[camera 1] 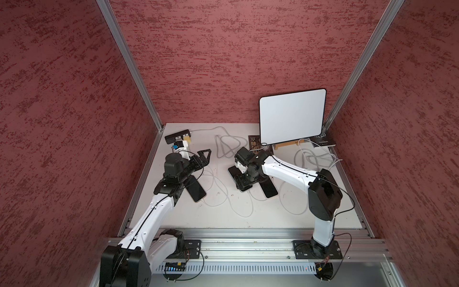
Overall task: Unplug the charging cable from the phone
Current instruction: Place the phone at the center of the board.
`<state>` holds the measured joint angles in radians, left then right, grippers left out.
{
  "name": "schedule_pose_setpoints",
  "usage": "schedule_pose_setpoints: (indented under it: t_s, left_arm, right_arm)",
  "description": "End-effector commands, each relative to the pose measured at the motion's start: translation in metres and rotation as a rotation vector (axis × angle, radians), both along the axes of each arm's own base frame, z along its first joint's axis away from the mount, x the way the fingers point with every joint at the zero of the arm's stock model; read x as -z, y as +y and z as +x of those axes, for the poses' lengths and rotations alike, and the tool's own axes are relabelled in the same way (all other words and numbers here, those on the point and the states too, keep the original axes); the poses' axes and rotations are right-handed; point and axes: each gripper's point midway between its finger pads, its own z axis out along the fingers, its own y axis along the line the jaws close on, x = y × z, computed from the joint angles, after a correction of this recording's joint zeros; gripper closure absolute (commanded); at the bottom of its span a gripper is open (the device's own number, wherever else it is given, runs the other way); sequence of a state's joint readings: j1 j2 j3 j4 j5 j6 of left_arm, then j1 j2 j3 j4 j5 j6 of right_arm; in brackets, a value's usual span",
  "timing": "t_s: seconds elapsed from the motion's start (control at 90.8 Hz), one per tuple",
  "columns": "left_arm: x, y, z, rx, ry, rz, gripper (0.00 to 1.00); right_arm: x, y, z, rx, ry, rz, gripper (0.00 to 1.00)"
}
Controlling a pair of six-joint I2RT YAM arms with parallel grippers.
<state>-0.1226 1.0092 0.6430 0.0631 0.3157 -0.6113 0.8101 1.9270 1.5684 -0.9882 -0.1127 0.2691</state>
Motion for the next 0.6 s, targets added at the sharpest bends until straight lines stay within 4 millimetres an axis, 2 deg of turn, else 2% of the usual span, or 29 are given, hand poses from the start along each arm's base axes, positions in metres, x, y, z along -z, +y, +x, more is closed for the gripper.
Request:
schedule_pose_setpoints:
  t_s: [0.0, 0.275, 0.584]
  left_arm:
    - [0.001, 0.009, 0.003, -0.041, 0.023, 0.033, 0.0]
    - [0.01, 0.017, 0.004, -0.08, 0.07, 0.043, 0.0]
    - [0.022, 0.025, 0.004, -0.115, 0.129, 0.067, 0.0]
  right_arm:
    - [0.0, -0.006, 0.003, -0.02, -0.041, -0.092, 0.63]
    - [0.027, -0.006, -0.002, -0.047, 0.009, -0.163, 0.63]
    - [0.048, -0.007, -0.003, -0.056, 0.041, -0.196, 0.6]
